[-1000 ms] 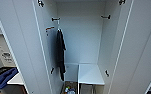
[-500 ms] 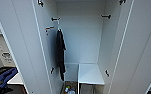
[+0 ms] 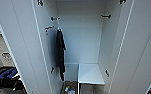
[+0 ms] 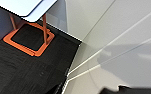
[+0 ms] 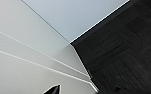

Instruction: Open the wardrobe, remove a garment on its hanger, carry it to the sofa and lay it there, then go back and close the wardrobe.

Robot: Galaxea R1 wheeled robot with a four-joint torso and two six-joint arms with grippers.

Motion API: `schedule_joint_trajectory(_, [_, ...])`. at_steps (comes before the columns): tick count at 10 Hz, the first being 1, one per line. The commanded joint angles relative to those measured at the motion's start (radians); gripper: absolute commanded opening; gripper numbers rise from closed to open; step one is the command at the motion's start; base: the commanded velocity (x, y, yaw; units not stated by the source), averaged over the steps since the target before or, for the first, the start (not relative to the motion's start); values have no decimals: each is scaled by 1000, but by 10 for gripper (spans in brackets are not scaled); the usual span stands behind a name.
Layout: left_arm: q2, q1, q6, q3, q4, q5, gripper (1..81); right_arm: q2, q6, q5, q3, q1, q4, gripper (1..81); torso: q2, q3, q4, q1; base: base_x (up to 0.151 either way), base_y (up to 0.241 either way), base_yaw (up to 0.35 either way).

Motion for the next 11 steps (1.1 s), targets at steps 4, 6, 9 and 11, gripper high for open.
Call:
schedule_joint_trajectory(4, [192,27,10,2,-49,70,811,37,-9,-3,258,-38,33,811,1,0,0,1,0,0,0])
schedule_joint_trajectory(6, [257,102,12,3,-49,24,811,72,-9,31,313,-127,-31,811,1,0,0,2,0,0,0])
schedule_joint_trajectory(9, [341,190,16,2,-35,-20,811,156,-9,86,307,-213,-100,811,1,0,0,2,0,0,0])
schedule_joint_trajectory(11, [390,251,23,-4,-8,-56,811,225,-9,85,289,-233,-140,811,1,0,0,2,0,0,0])
